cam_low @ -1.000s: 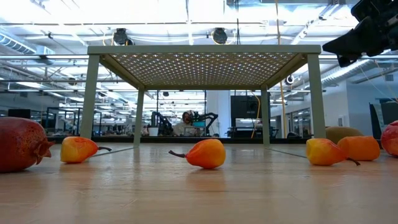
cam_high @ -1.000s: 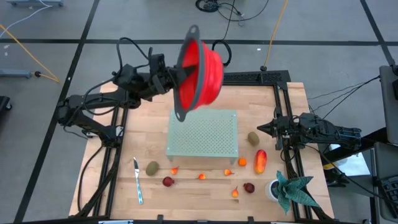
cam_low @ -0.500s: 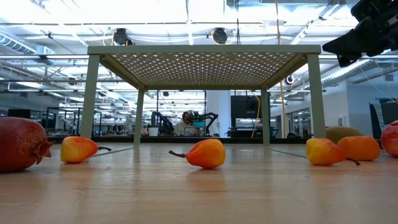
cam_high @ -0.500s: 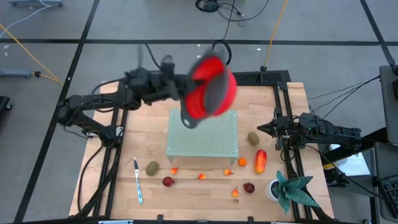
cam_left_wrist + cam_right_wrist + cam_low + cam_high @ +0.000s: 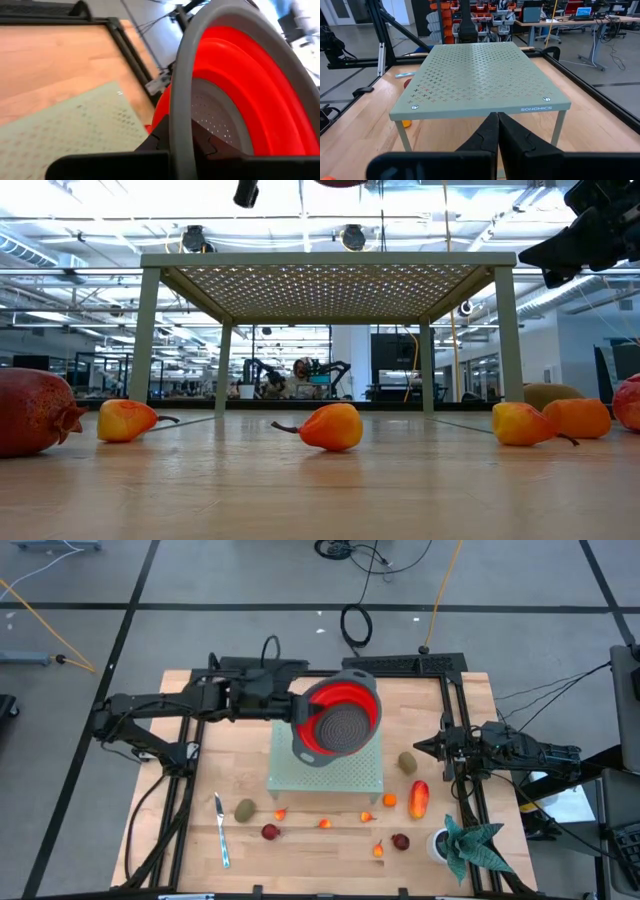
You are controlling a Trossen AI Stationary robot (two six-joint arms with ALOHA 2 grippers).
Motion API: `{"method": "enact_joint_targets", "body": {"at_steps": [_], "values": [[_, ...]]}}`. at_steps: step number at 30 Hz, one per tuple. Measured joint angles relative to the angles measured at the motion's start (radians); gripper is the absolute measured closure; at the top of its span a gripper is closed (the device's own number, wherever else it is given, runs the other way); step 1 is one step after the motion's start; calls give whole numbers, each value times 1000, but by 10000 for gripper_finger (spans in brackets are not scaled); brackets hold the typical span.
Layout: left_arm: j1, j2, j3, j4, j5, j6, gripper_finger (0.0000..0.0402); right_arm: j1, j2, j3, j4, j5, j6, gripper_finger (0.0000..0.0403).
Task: Pick & Place Fruit
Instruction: Put the strainer on the shelf
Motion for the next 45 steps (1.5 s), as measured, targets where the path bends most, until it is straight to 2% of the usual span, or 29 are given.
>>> {"method": "enact_joint_targets", "body": {"at_steps": [9, 16, 22, 29, 34, 39, 45], "values": [[-34, 0, 0, -219, -28, -84, 392, 0, 0, 0, -1, 0, 0, 403], [-91, 0, 0, -373, -94, -137, 392, 0, 0, 0, -1, 0, 0, 403], [-132, 0, 0, -422, -167, -158, 392, 0, 0, 0, -1, 0, 0, 403], [-162, 0, 0, -435, -226, -36, 392, 0, 0, 0, -1, 0, 0, 403], [-164, 0, 0, -442, -226, 97, 392, 0, 1, 0, -4, 0, 0, 403], [-158, 0, 0, -451, -170, 231, 392, 0, 1, 0, -7, 1, 0, 403], [-114, -1, 0, -460, -96, 320, 392, 0, 1, 0, -7, 1, 0, 403]]}}
